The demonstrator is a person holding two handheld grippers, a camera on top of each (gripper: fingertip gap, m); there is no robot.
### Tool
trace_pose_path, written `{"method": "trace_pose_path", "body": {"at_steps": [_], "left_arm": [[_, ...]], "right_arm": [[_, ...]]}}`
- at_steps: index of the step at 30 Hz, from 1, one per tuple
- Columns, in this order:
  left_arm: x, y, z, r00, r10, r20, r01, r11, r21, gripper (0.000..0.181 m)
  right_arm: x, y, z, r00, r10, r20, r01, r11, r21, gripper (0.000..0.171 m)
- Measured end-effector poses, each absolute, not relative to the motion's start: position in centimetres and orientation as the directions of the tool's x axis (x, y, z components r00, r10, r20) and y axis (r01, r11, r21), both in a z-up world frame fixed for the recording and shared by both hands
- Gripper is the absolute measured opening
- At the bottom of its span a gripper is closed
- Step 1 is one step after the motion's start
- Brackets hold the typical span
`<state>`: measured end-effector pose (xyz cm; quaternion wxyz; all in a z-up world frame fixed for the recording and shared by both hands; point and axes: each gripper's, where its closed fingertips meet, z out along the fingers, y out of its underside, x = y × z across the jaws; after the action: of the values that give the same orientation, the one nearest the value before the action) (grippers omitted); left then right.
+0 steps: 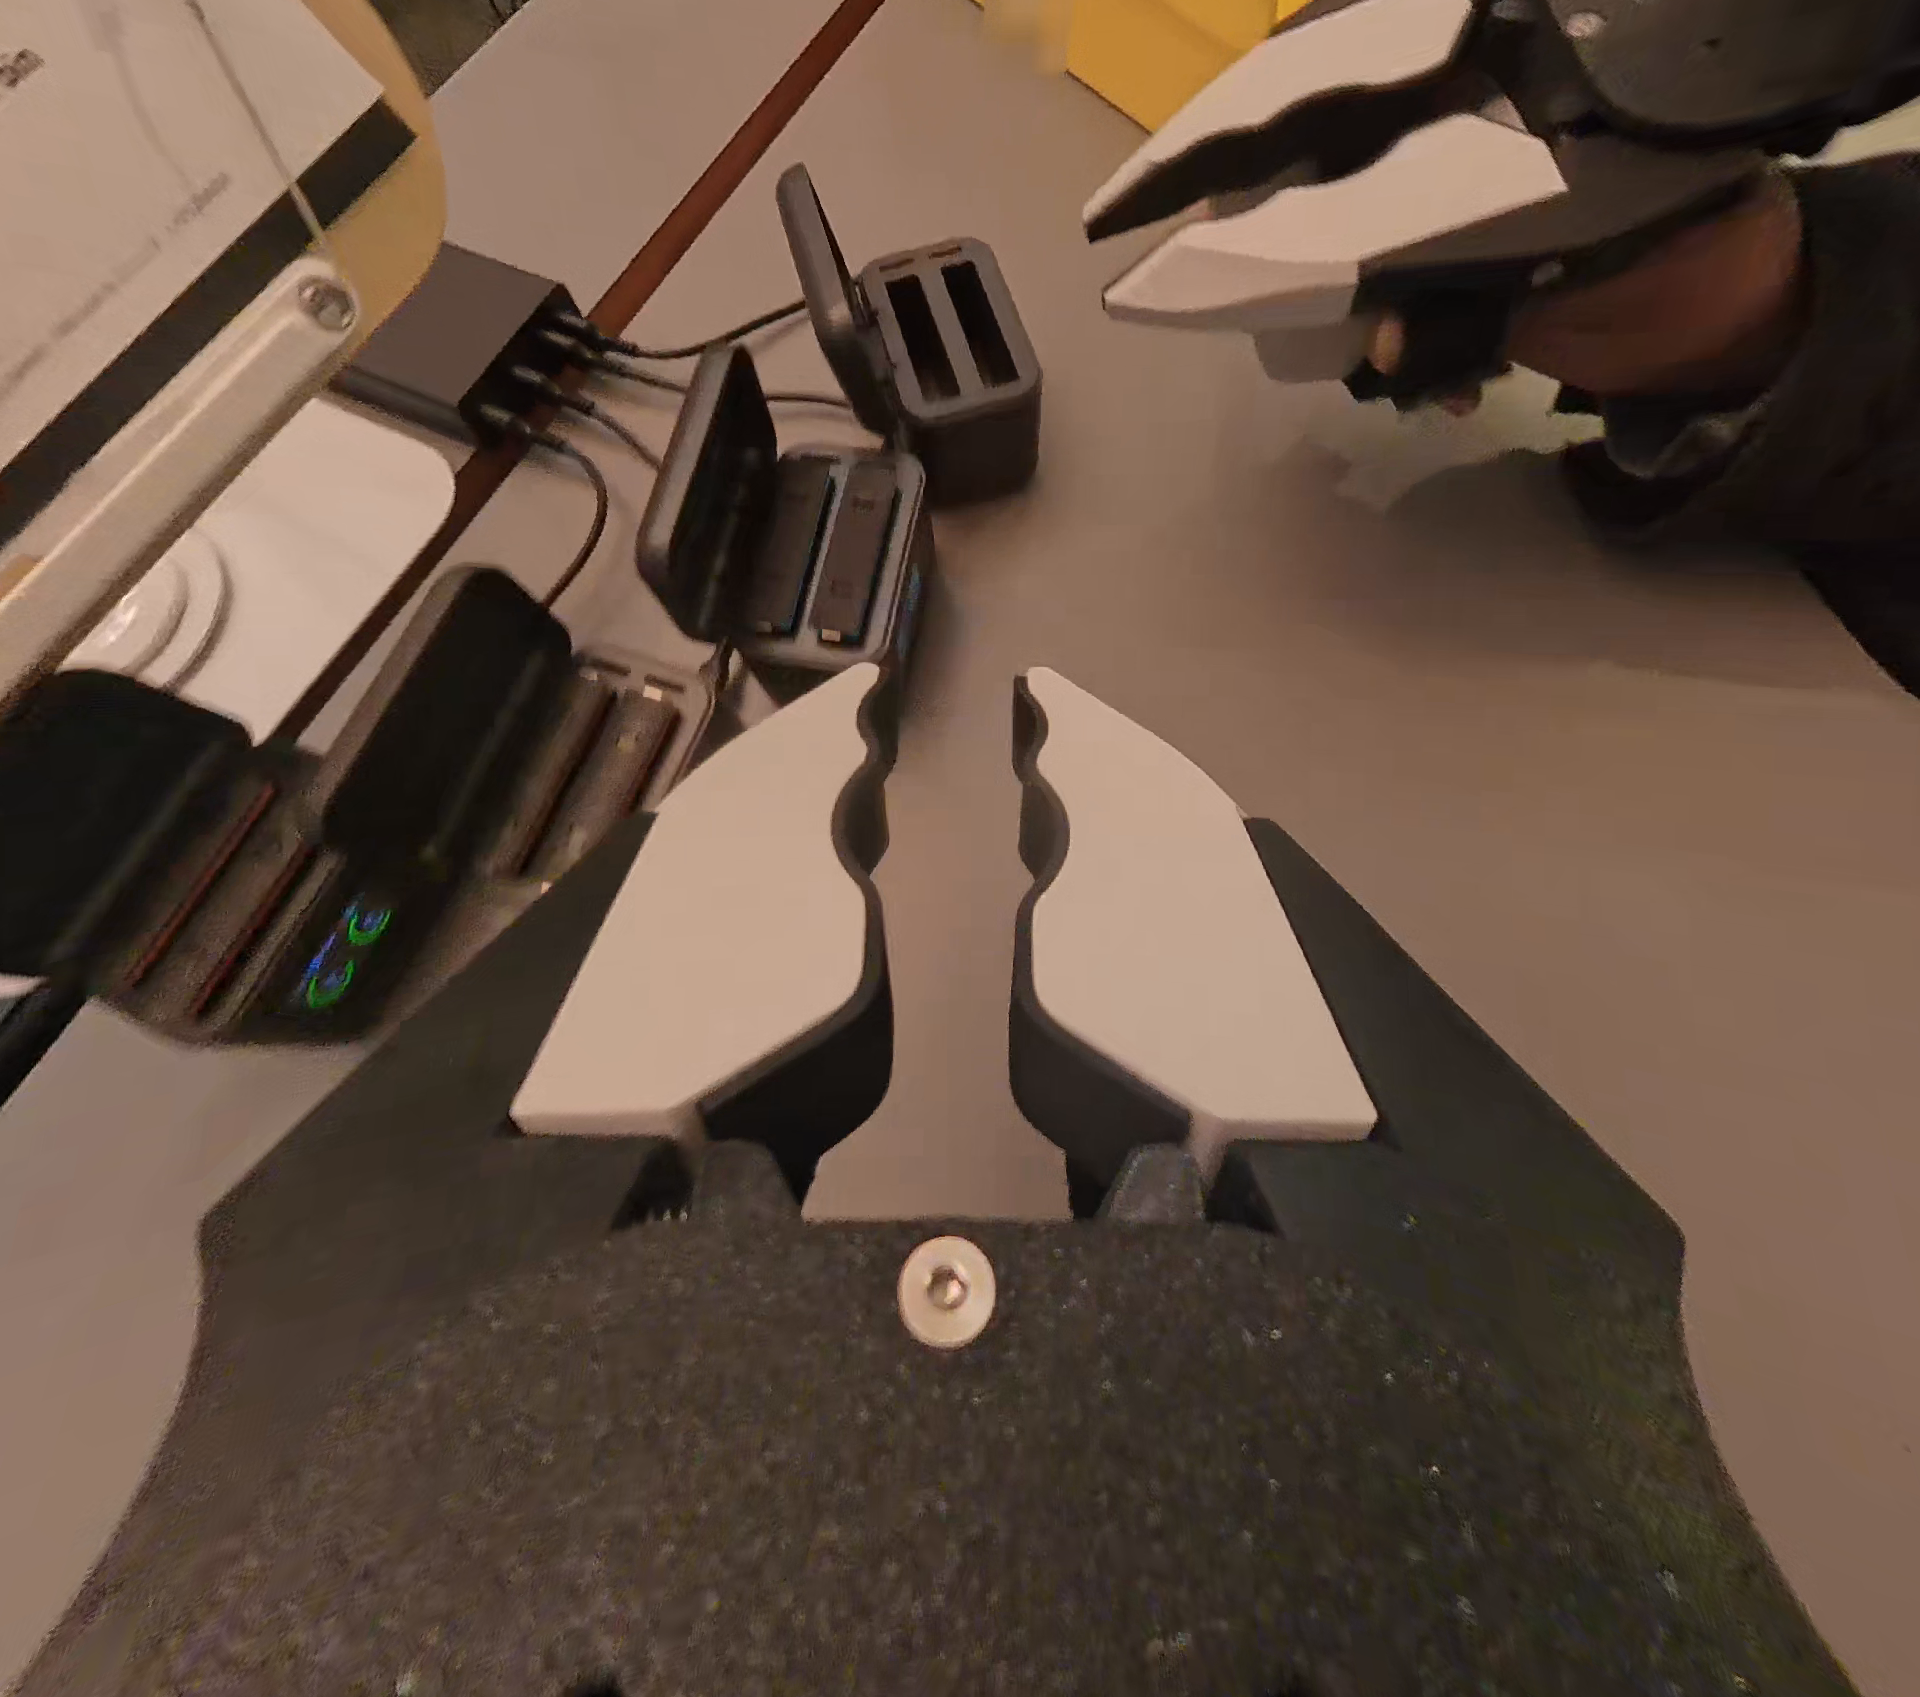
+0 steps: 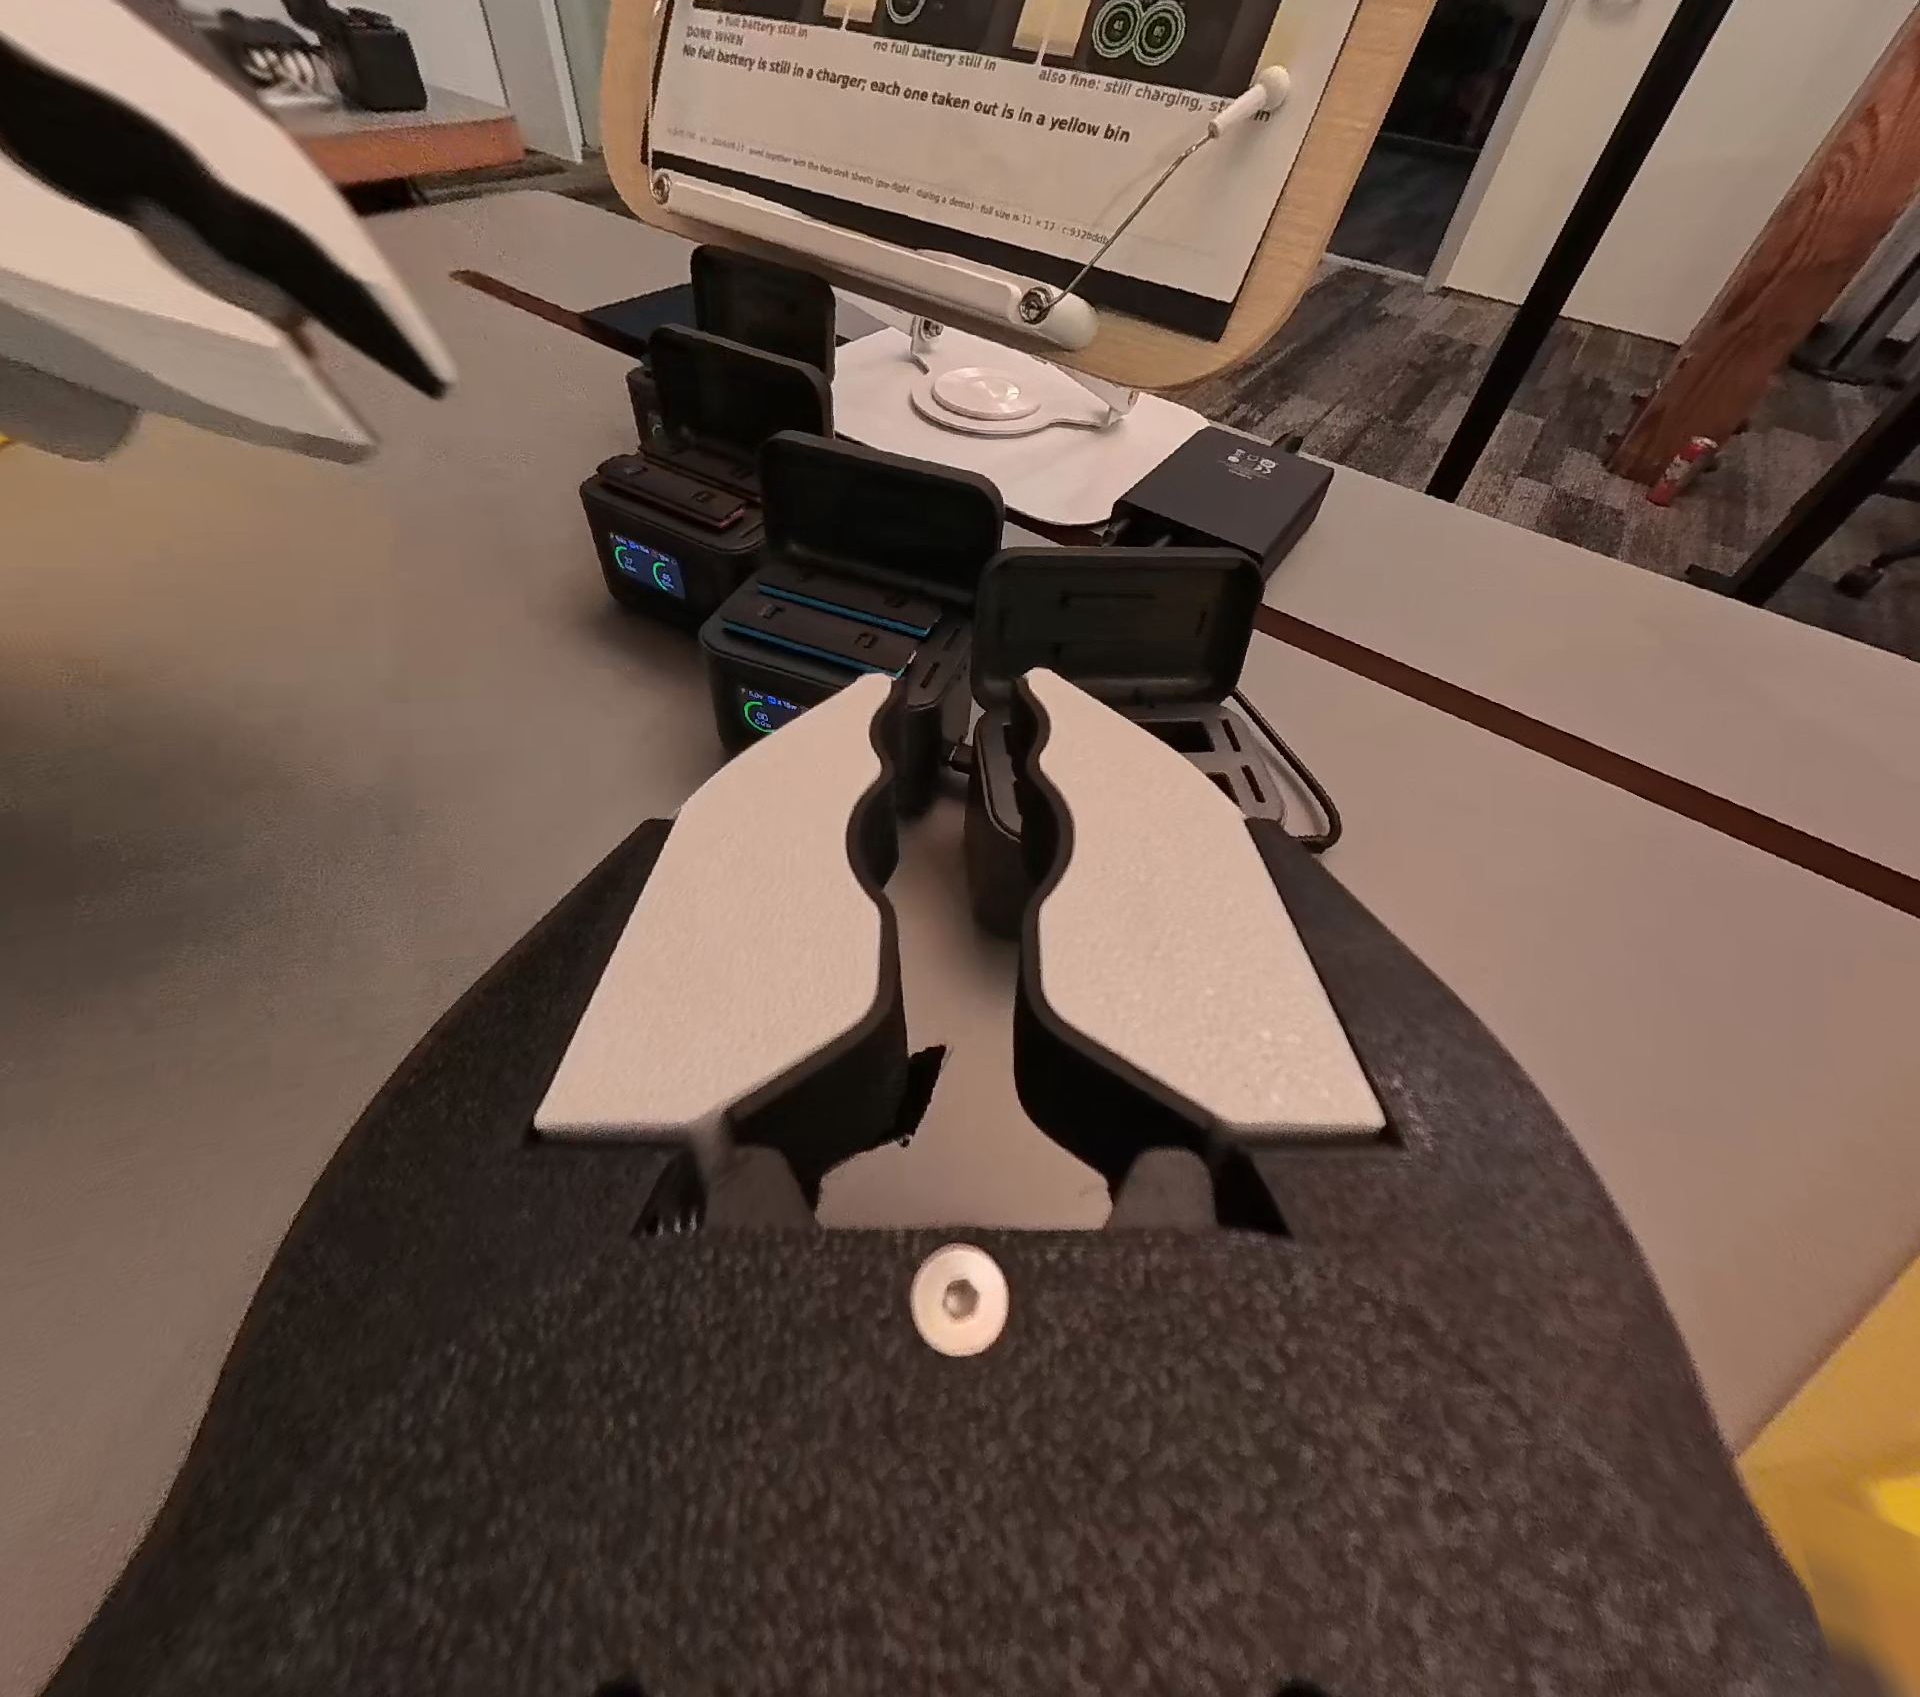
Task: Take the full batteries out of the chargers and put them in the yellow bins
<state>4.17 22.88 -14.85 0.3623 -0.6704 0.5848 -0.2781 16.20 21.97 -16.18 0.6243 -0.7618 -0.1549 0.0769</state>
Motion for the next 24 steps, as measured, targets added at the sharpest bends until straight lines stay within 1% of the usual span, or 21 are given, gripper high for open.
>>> {"method": "trace_pose_path", "body": {"at_steps": [1,7,10,13,16,17,21,24], "left_arm": [[3.1,22.6,-14.6,0.167,-0.984,-0.056,-0.581,-0.052,-0.813,0.022],[-5.7,21.8,-12.3,0.253,-0.958,-0.138,-0.597,-0.042,-0.801,0.033],[-11.8,22.5,-10.3,0.335,-0.921,-0.201,-0.628,-0.059,-0.776,0.031],[-18.7,23.5,-8.8,0.422,-0.879,-0.22,-0.658,-0.13,-0.741,0.027],[-25.0,23.7,-9.7,0.447,-0.87,-0.208,-0.727,-0.218,-0.651,0.019],[-26.9,23.7,-10.6,0.442,-0.875,-0.198,-0.758,-0.247,-0.604,0.017],[-32.7,24.5,-15.9,0.426,-0.886,-0.183,-0.868,-0.343,-0.359,0.019],[-34.8,25.5,-19.2,0.37,-0.906,-0.207,-0.922,-0.33,-0.204,0.021]], "right_arm": [[16.2,22.0,-16.2,0.94,0.332,0.077,0.141,-0.174,-0.975,0.018],[16.1,22.0,-16.6,0.94,0.33,0.089,0.155,-0.178,-0.972,0.018],[16.1,22.0,-16.8,0.94,0.329,0.09,0.157,-0.181,-0.971,0.018],[16.0,22.1,-17.1,0.94,0.331,0.089,0.159,-0.189,-0.969,0.018],[15.9,22.1,-17.5,0.939,0.332,0.09,0.163,-0.2,-0.966,0.018],[15.9,22.1,-17.6,0.939,0.333,0.091,0.165,-0.202,-0.965,0.018],[15.5,22.1,-18.2,0.936,0.338,0.096,0.176,-0.215,-0.961,0.018],[15.3,22.1,-18.6,0.935,0.339,0.102,0.185,-0.223,-0.957,0.018]]}}
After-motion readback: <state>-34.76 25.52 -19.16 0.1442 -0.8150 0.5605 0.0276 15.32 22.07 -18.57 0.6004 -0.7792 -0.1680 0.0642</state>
